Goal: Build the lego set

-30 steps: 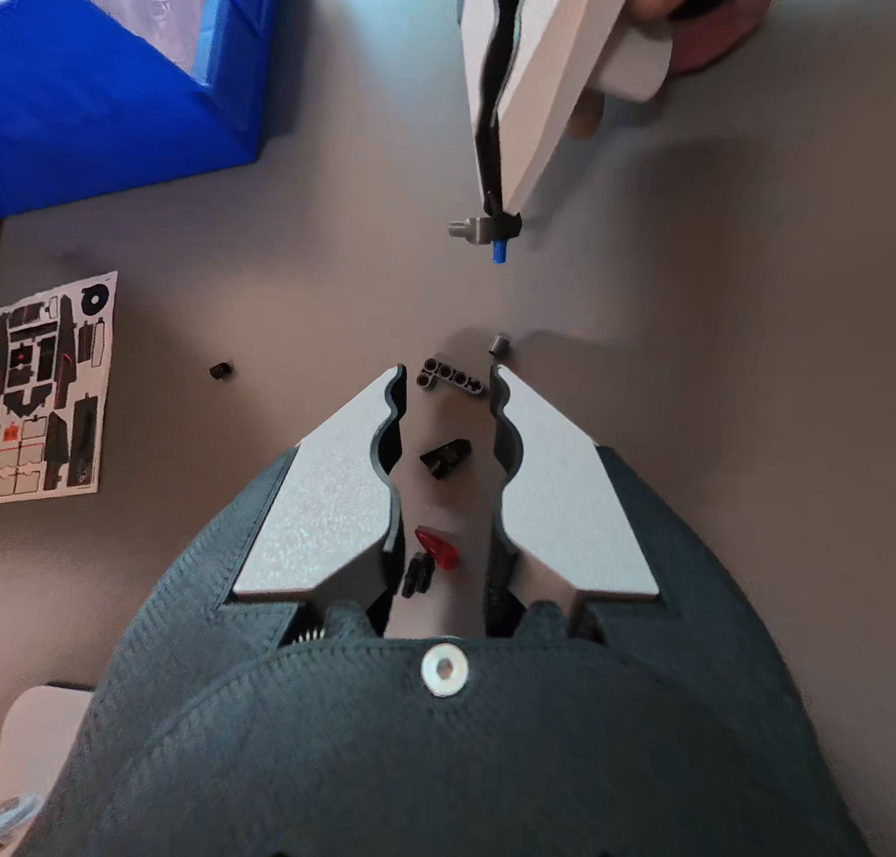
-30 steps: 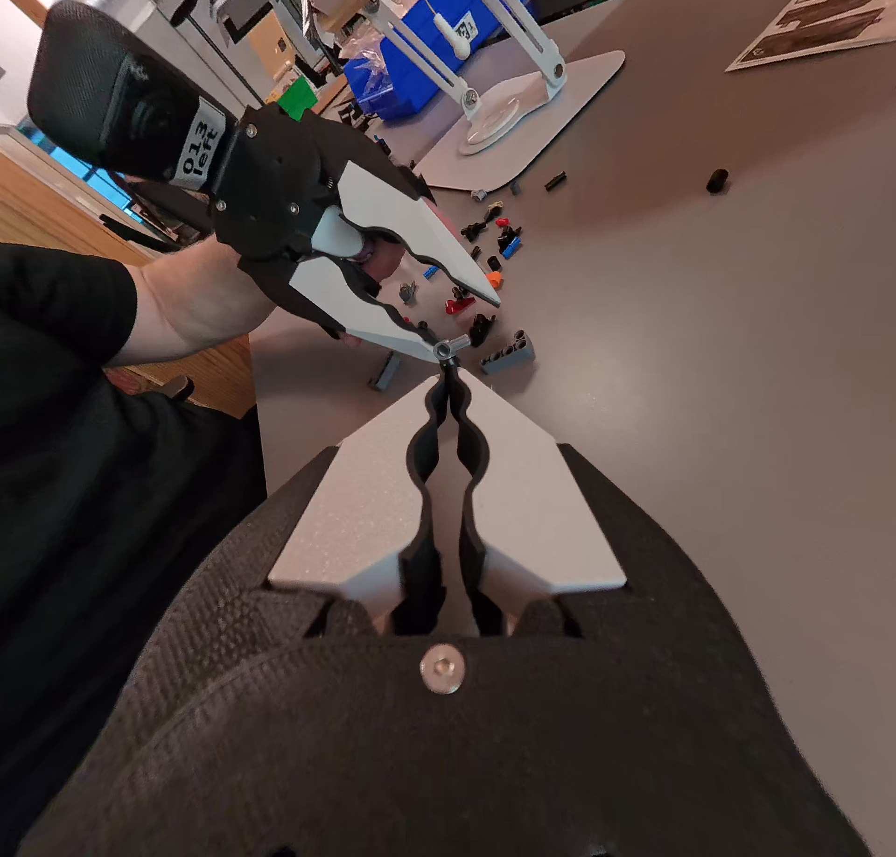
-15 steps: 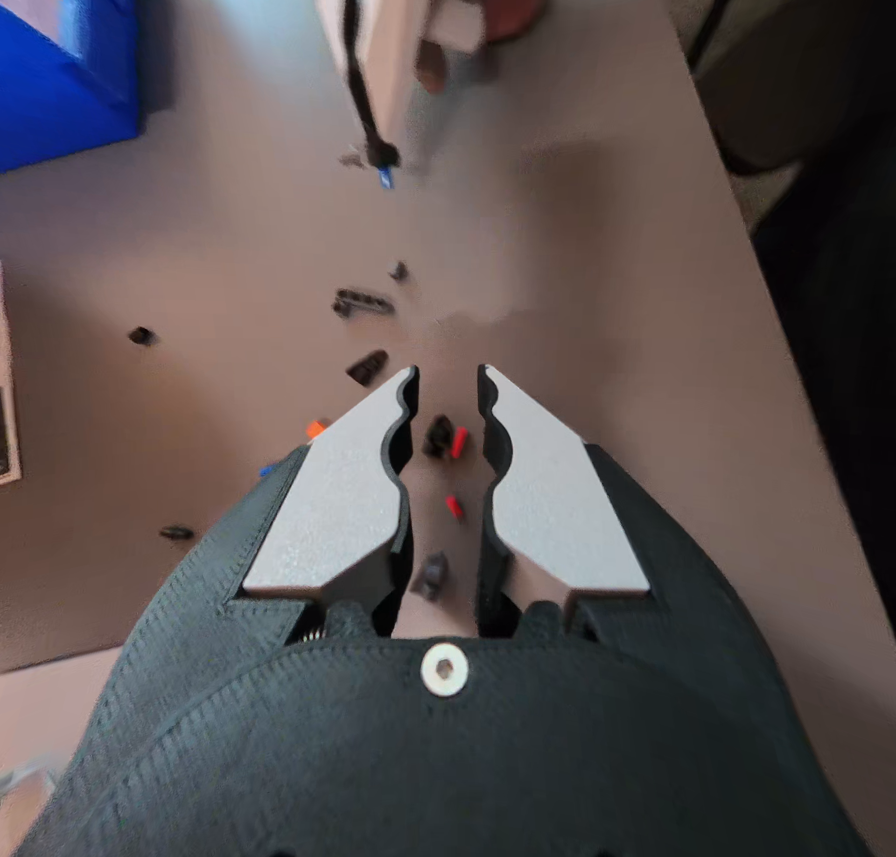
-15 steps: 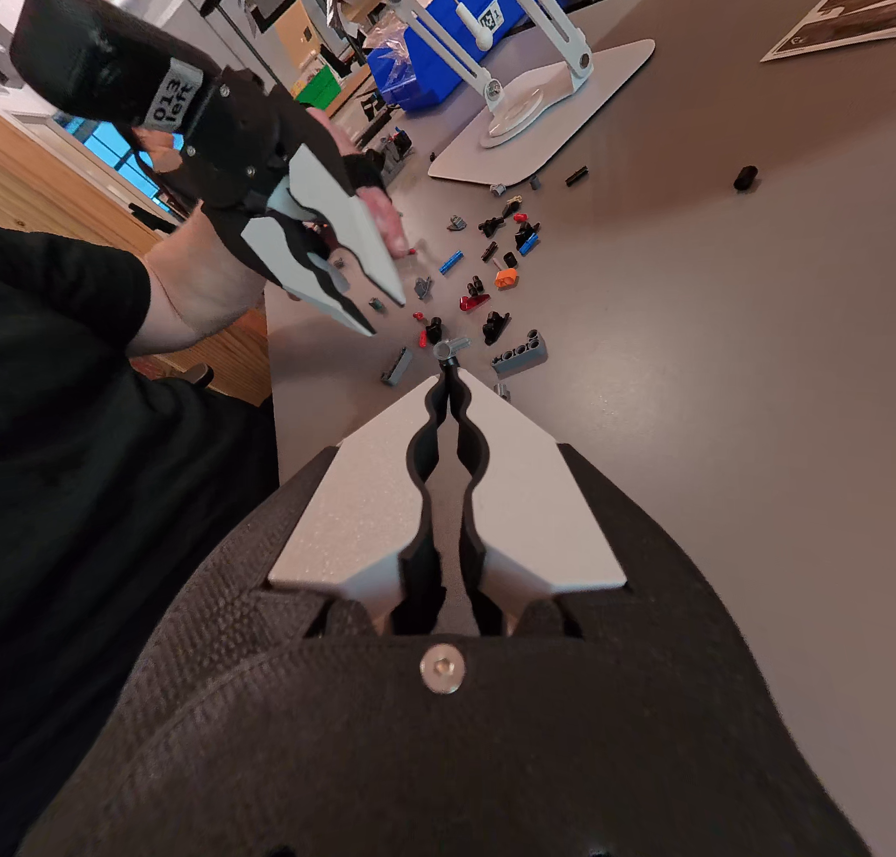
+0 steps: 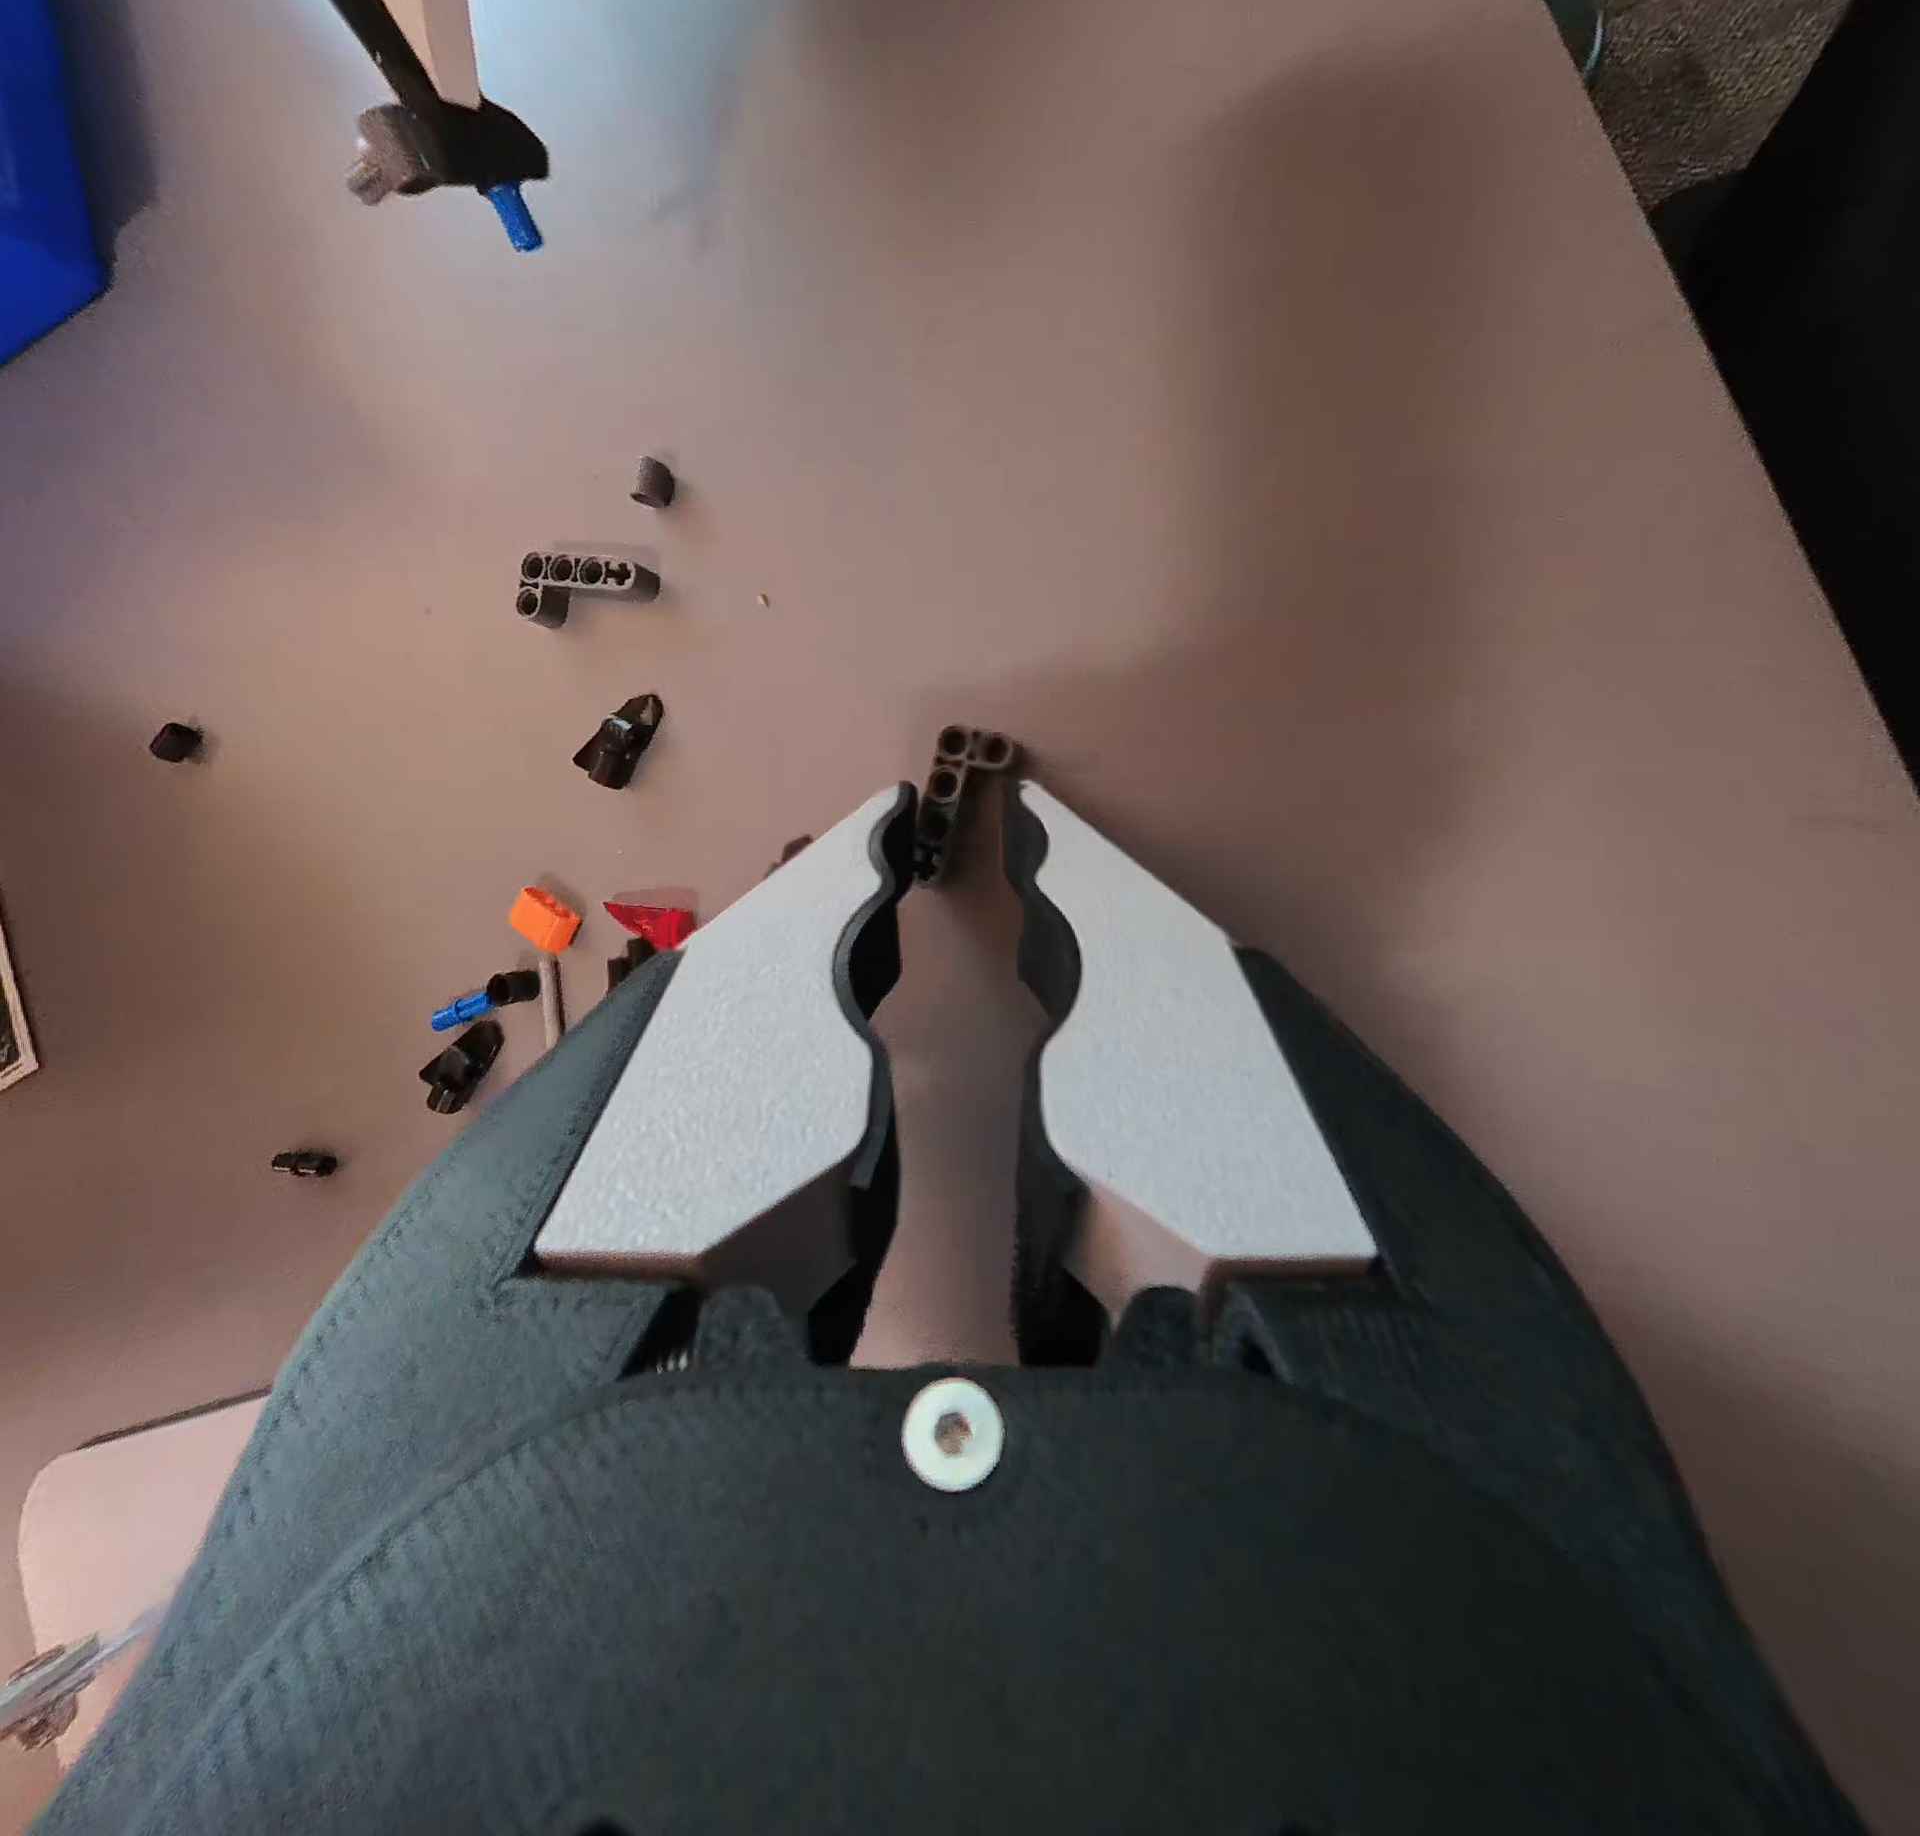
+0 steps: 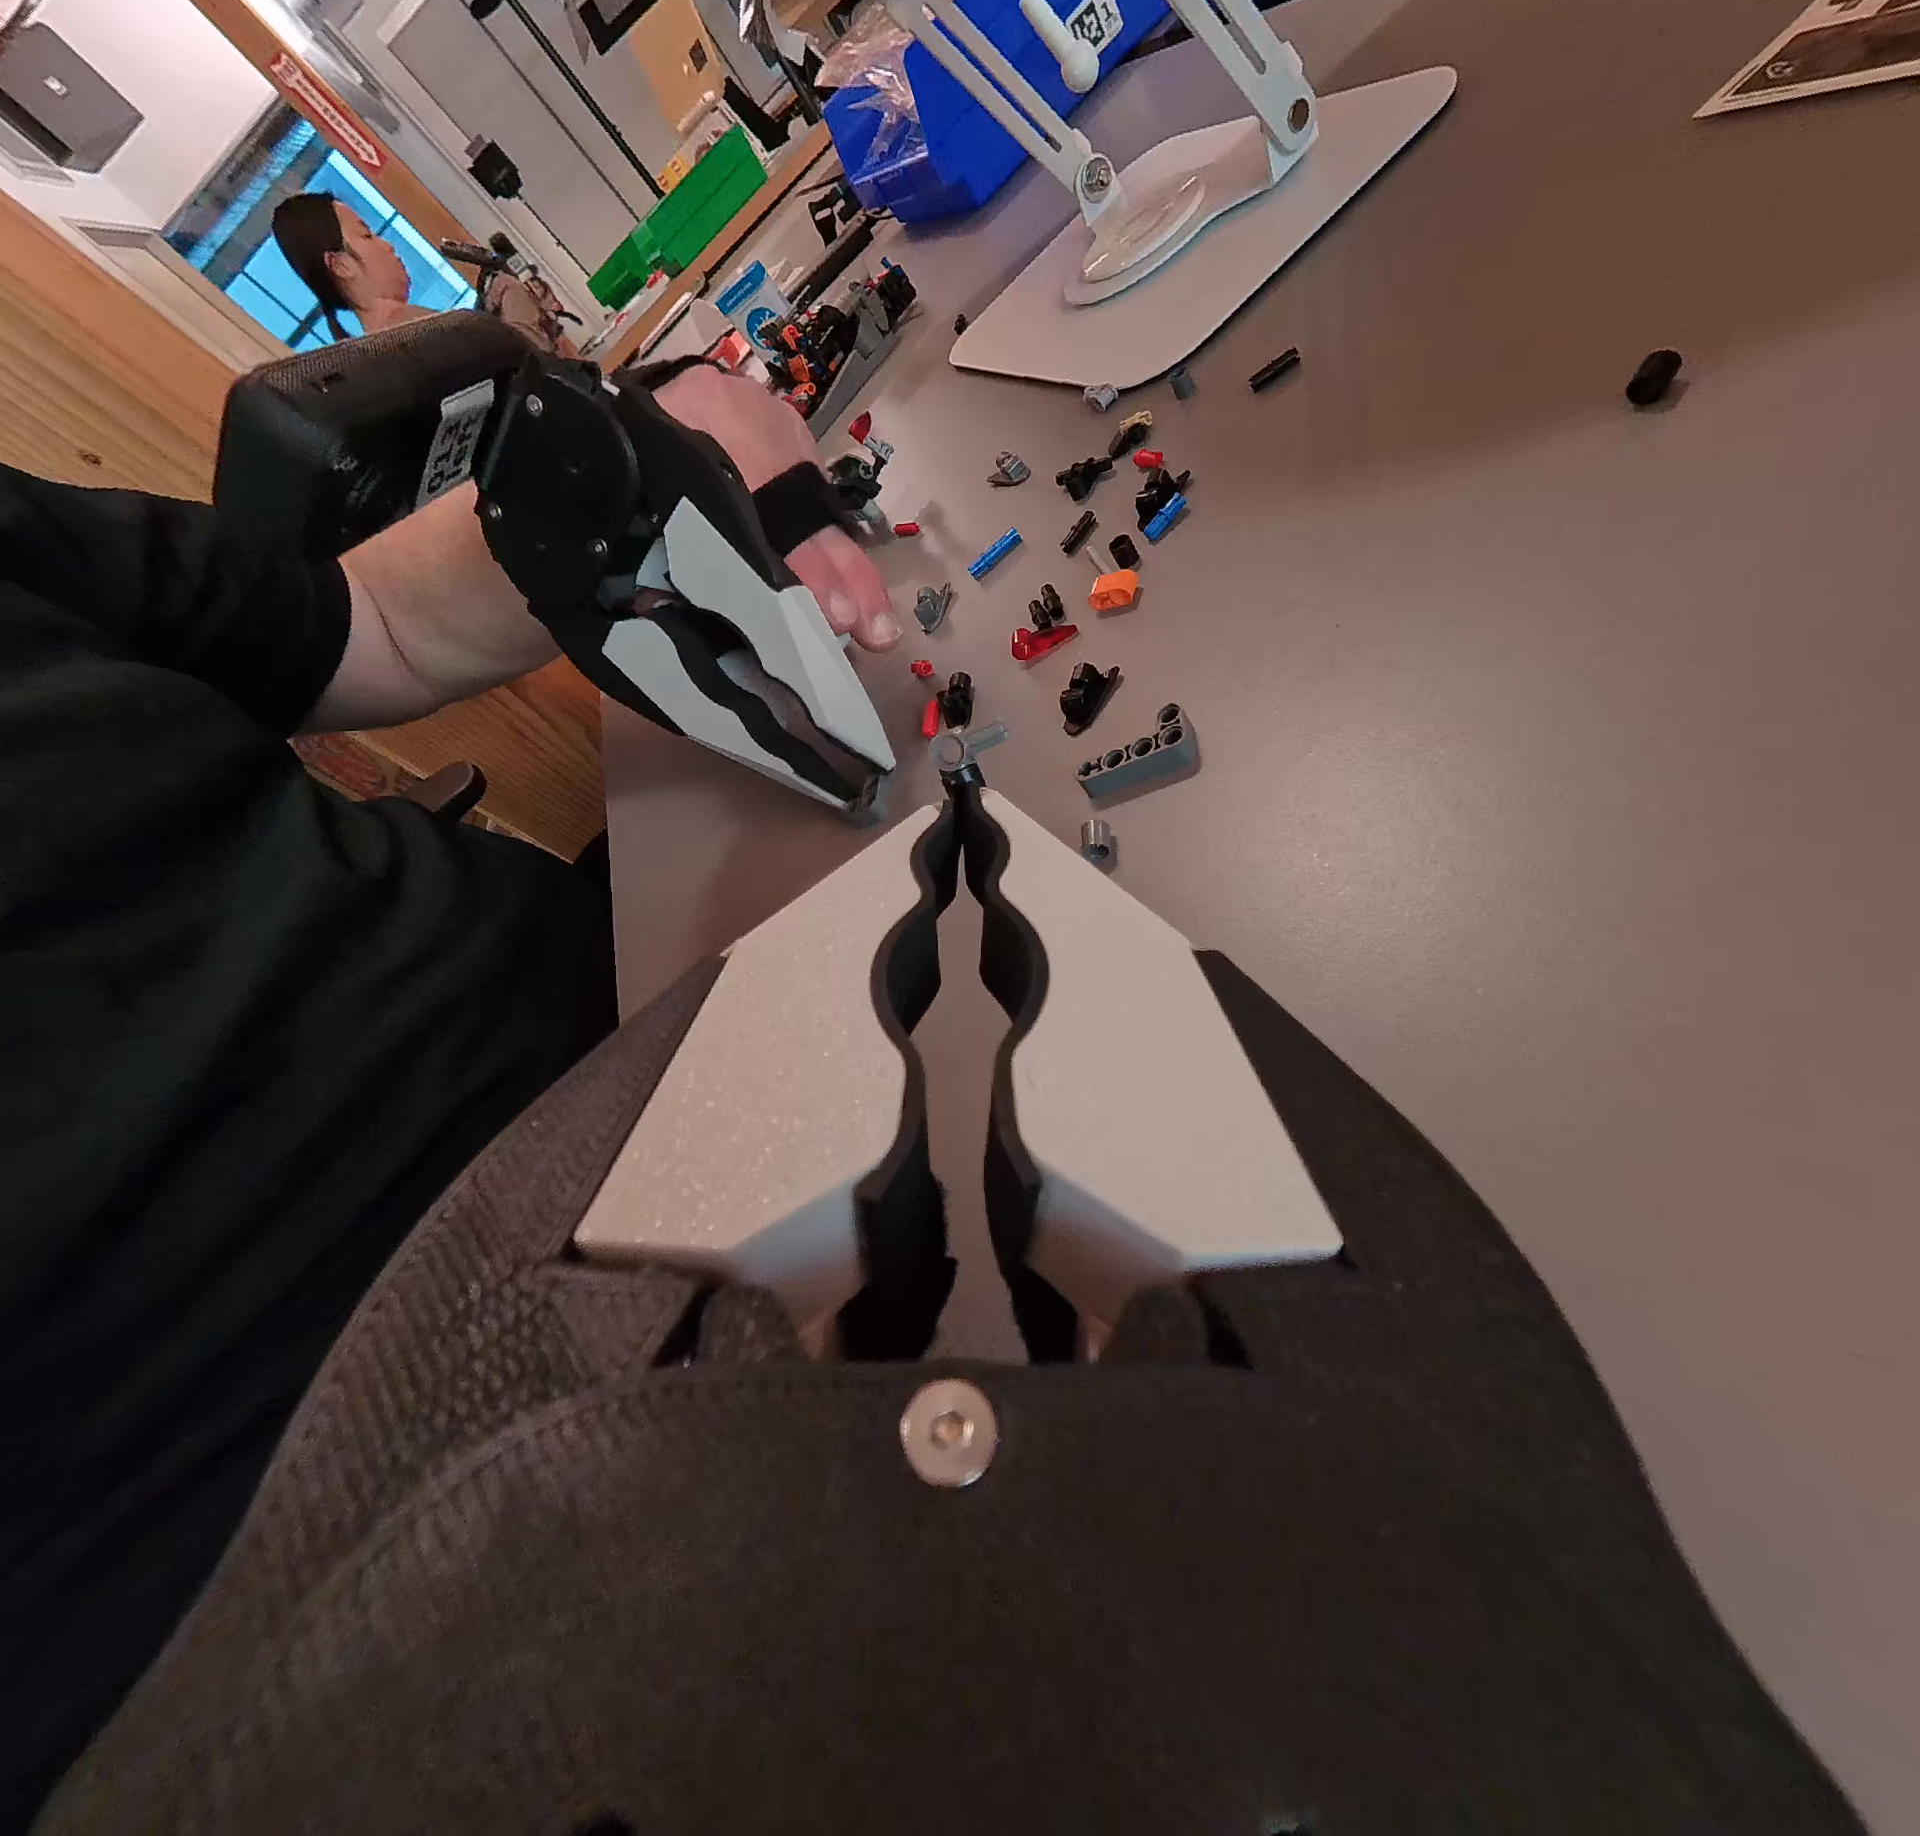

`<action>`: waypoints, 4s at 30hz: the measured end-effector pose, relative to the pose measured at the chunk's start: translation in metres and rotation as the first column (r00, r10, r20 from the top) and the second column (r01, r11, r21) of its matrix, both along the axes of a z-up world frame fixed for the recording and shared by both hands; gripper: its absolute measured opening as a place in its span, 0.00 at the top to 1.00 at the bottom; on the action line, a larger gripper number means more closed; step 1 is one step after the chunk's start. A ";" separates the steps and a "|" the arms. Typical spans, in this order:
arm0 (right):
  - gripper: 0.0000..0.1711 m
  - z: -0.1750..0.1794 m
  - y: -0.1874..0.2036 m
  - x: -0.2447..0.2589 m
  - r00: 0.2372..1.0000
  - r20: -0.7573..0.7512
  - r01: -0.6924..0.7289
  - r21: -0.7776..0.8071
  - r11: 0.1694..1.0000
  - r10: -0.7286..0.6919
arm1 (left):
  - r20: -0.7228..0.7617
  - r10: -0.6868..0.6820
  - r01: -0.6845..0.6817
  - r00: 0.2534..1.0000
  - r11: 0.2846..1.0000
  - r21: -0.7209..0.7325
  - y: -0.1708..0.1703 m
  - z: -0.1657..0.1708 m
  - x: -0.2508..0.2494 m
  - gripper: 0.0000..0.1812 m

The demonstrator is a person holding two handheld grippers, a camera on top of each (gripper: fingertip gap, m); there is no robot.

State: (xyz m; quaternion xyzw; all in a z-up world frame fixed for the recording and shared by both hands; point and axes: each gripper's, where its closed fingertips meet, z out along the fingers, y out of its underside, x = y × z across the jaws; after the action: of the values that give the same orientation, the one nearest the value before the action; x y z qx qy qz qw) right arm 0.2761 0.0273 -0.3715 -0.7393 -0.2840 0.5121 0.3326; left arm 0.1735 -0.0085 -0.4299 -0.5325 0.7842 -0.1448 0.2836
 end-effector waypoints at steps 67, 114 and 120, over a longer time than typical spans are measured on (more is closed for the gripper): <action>1.00 0.006 -0.043 -0.048 0.971 0.226 -0.137 0.291 0.947 0.071 | 0.039 0.334 -0.323 0.942 0.930 -0.178 -0.002 0.007 0.002 0.97; 1.00 -0.012 -0.066 -0.056 0.972 0.233 0.009 -0.001 1.000 -0.008 | 0.240 0.386 -0.326 0.891 0.910 -0.257 -0.024 0.027 0.004 0.86; 1.00 -0.016 -0.066 -0.067 0.970 0.243 0.007 -0.031 0.999 0.001 | 0.201 0.377 -0.356 0.904 0.925 -0.133 -0.015 0.011 0.010 0.84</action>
State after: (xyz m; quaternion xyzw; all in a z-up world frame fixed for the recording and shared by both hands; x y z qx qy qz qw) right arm 0.2087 -0.0388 -0.3877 -0.8021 -0.3134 0.4215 0.2842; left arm 0.1840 -0.0236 -0.4194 -0.6634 0.6258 -0.1839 0.3666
